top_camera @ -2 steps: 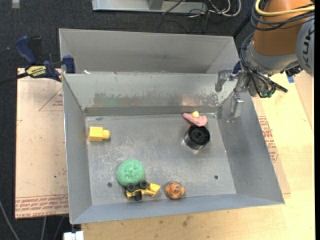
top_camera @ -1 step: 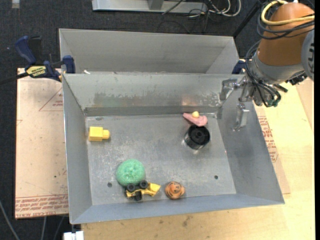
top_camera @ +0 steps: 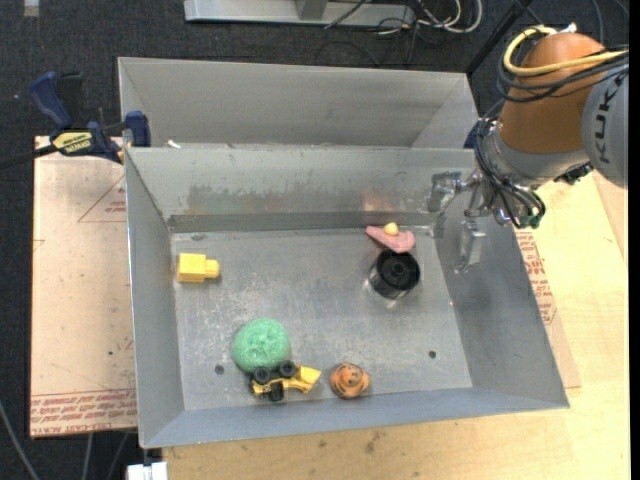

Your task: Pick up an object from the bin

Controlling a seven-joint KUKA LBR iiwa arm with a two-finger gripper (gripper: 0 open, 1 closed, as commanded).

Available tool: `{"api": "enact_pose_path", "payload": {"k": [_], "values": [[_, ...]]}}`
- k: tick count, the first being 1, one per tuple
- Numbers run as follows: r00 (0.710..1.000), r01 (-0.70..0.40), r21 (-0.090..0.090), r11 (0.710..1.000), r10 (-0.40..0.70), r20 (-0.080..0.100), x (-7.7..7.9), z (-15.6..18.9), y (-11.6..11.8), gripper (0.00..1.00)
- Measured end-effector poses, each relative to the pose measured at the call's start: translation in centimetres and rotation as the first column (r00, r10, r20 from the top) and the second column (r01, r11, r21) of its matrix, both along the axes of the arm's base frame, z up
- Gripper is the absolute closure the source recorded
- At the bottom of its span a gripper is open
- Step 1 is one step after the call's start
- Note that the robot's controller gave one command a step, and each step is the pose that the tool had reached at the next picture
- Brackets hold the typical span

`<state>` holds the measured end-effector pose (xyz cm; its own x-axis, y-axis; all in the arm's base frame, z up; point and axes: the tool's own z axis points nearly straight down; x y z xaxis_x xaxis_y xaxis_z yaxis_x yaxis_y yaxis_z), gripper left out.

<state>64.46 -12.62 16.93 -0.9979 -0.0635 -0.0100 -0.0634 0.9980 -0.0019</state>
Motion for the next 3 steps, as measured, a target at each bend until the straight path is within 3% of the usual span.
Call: {"api": "enact_pose_path", "payload": {"k": [1,2,3], "values": [[1.0,0.008,0.003,1.0,-0.008,-0.01,-4.3,-3.4,1.8,0.0],[1.0,-0.029,0.002,1.0,0.029,-0.01,-4.5,-6.1,2.6,0.0],[0.997,0.078,0.002,0.997,-0.078,-0.005,-5.4,-7.9,6.3,0.0]]}}
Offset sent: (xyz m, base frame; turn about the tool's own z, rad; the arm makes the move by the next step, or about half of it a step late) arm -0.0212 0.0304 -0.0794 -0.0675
